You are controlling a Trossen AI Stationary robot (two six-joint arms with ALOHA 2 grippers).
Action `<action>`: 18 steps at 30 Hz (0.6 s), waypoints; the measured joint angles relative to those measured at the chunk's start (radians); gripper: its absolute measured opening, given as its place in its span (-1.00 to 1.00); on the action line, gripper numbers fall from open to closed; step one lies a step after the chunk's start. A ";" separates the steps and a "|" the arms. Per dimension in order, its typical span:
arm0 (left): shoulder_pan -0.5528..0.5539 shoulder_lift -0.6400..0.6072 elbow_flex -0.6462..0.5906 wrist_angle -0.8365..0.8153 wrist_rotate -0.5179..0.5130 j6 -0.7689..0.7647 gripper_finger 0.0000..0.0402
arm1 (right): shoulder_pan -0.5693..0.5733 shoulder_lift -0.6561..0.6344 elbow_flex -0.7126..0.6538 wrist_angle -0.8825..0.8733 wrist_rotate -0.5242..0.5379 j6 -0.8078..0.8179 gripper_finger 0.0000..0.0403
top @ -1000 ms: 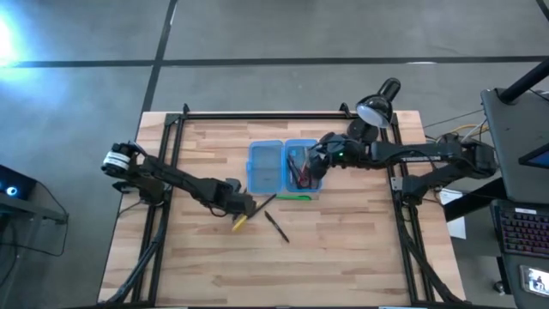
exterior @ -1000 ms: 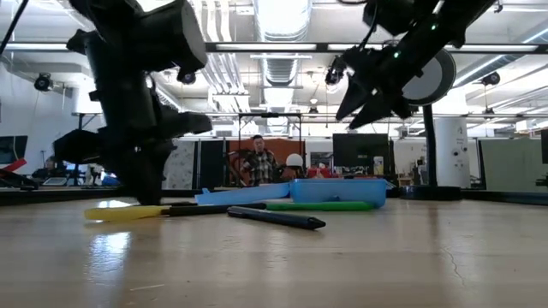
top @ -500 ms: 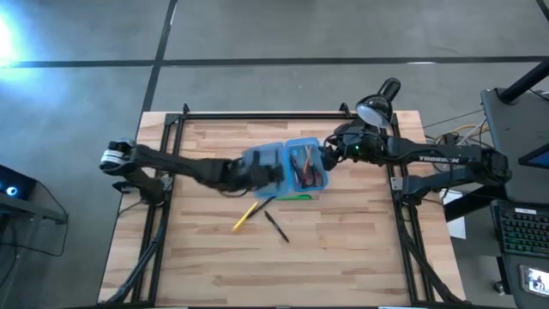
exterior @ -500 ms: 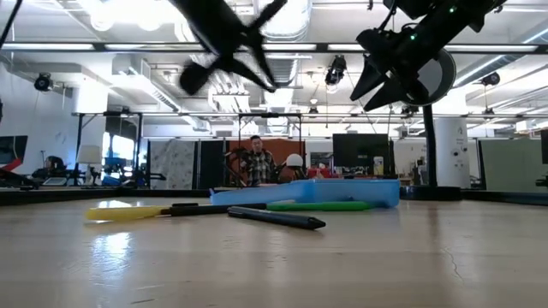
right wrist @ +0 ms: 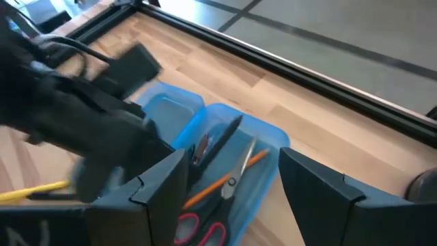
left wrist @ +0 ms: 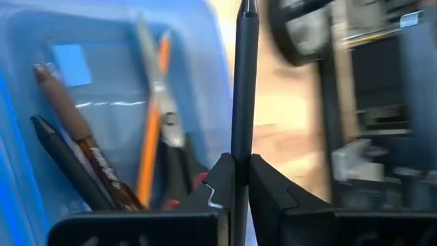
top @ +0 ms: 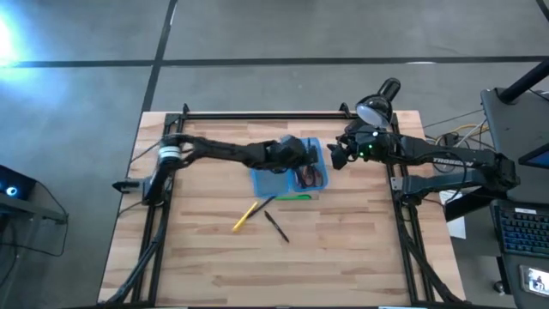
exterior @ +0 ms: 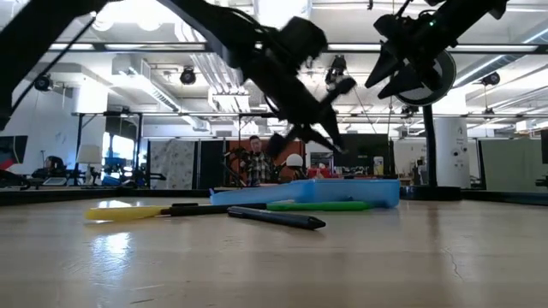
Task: Pick & place school supplies into a supply box
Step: Put the black pen into the supply box, then put the yellow pen into the supply box
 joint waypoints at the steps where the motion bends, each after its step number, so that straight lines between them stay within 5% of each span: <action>1: 0.002 0.028 0.038 -0.045 0.006 -0.008 -0.96 | 0.000 -0.002 0.000 -0.006 0.000 -0.002 0.09; 10: 0.005 0.102 0.183 -0.278 0.042 -0.058 -0.43 | 0.000 -0.007 0.000 -0.035 -0.001 -0.046 0.09; 18: -0.006 0.013 0.174 -0.358 0.023 0.031 -0.31 | 0.001 -0.007 0.000 -0.031 -0.016 -0.144 0.09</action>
